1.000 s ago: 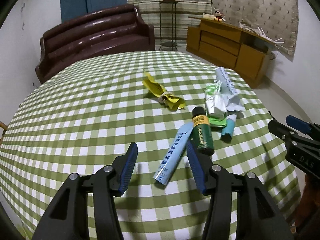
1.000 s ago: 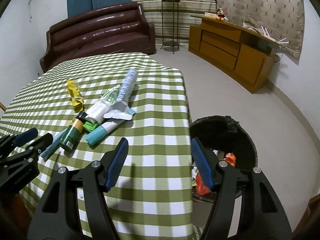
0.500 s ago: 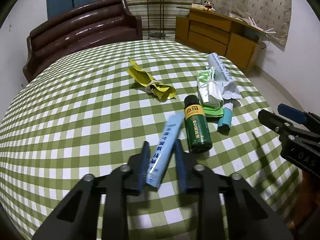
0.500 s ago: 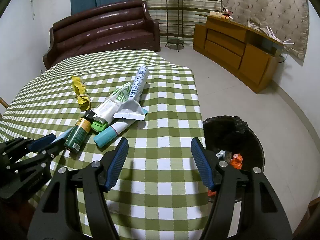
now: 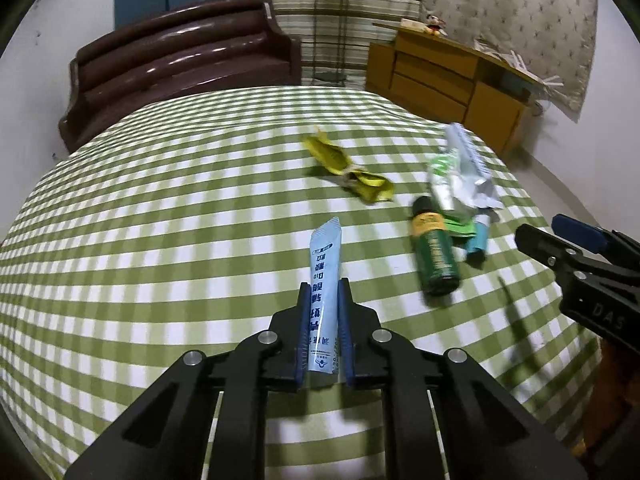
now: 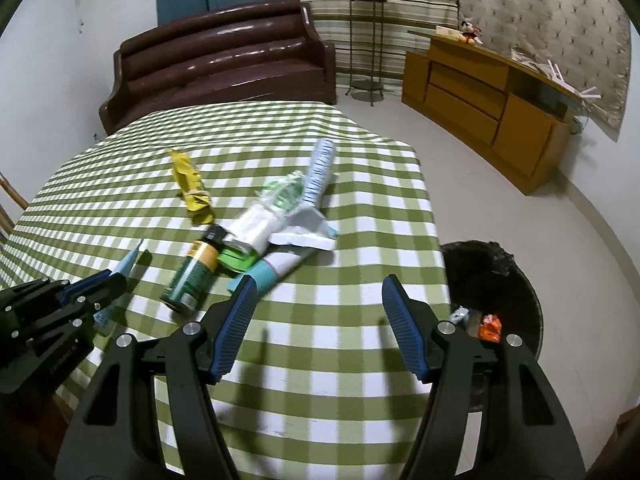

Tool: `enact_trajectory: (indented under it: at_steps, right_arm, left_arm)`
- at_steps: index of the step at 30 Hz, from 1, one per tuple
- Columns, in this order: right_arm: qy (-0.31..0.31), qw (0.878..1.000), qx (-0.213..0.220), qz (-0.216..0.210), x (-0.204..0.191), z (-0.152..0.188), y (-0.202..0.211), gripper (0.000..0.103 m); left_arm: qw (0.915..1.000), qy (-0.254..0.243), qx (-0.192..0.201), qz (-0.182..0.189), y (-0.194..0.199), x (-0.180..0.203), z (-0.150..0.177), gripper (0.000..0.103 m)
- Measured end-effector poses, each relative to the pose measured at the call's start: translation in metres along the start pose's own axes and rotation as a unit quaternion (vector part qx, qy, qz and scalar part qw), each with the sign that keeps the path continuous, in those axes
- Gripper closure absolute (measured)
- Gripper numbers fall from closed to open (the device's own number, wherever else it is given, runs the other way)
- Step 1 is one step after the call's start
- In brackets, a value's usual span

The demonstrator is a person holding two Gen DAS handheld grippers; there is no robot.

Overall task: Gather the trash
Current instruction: 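Grasp the green spray can with the right gripper while the left gripper holds the blue tube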

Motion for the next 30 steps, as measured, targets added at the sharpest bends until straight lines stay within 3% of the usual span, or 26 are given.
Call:
enact_trajectory:
  at_steps: [14,26,30]
  right_arm:
    - [0.048,0.998,-0.016,-0.026,-0.067,-0.006,-0.017,0.049]
    - [0.061,0.997,-0.047,-0.012,-0.085,-0.002,-0.036,0.066]
    - [0.061,0.997,-0.052,-0.012,-0.085,0.001,-0.039,0.080]
  left_arm:
    - [0.9978,0.046,0.012,-0.045,0.014,-0.079,0.004,0.089]
    - [0.9971,0.064,0.007,-0.041,0.010,-0.105,0.009,0.089]
    - [0.9972,0.065,0.004,-0.037,0.008,-0.107,0.010,0.089]
Point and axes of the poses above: each gripper's, at about its wrist camera, not at the fingertips, and y roughly against the way its jaws point, x to its right, z to its underside, the point moved 7 cm from there along -y, roughly the way its jaws point, and after that the axes turned 3 degrees about -x, right-handed, at the moved point
